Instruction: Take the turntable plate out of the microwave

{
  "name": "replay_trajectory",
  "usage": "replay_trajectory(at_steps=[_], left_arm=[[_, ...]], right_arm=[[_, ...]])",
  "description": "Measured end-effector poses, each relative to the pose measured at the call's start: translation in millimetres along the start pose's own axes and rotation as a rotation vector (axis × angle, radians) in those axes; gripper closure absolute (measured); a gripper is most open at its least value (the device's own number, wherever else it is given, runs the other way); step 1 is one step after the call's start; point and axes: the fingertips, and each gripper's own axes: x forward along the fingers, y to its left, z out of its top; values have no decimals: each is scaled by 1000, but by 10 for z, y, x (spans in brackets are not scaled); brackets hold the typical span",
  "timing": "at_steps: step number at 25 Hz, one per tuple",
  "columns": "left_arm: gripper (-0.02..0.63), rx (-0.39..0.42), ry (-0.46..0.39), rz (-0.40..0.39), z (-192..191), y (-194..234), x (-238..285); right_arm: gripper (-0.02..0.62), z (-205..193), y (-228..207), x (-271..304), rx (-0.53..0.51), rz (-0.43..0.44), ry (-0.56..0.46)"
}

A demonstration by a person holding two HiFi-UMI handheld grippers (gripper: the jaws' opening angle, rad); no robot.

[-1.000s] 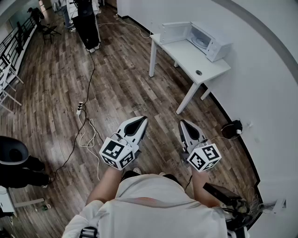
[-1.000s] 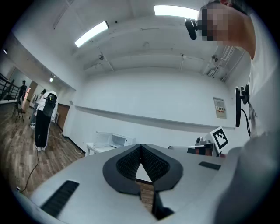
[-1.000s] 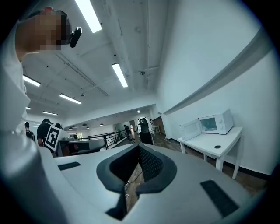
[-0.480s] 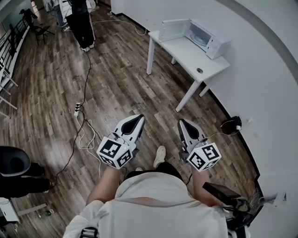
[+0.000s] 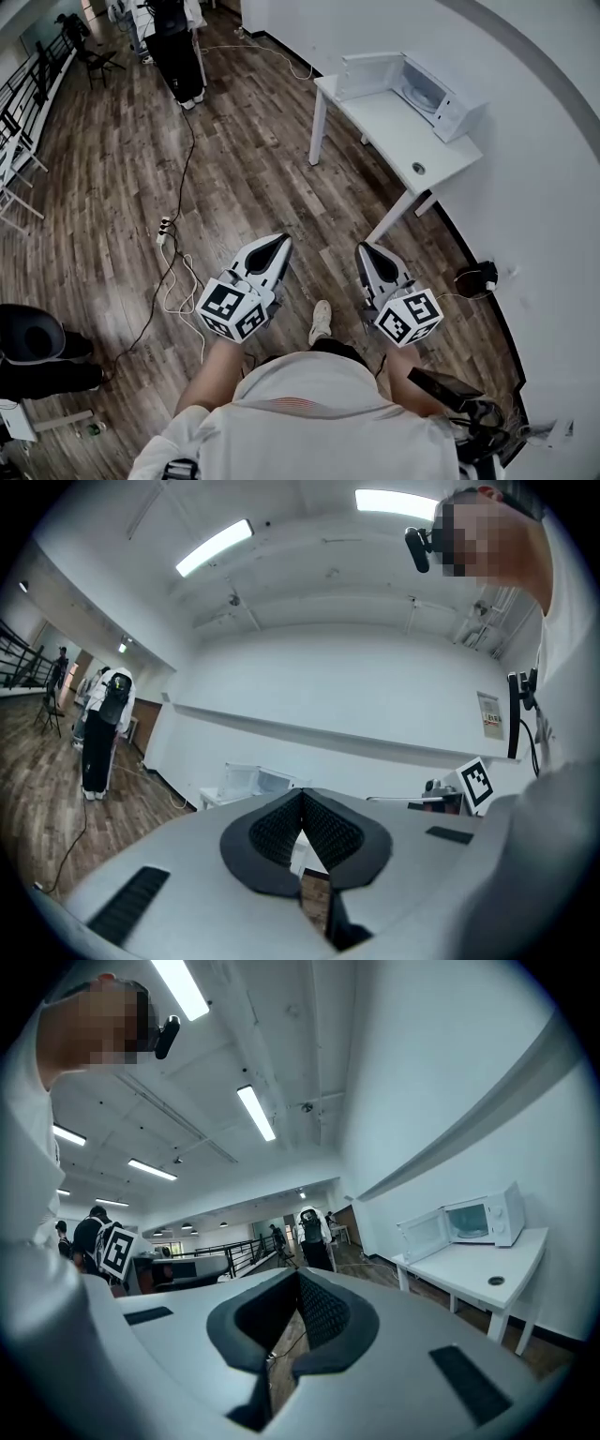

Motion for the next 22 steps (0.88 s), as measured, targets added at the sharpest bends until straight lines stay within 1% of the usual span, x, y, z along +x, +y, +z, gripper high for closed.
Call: replay_trajectory(at_steps=[14, 18, 22], left_arm=[[595, 9, -3, -3, 175, 460, 1908], [595, 14, 1, 2, 146, 554, 2271], [595, 3, 18, 12, 62, 708, 2506]], right_arm=[[592, 467, -1745, 856, 11, 15, 1], [592, 482, -2084, 1036, 18, 25, 7], [592, 424, -2294, 1220, 40, 37, 16]])
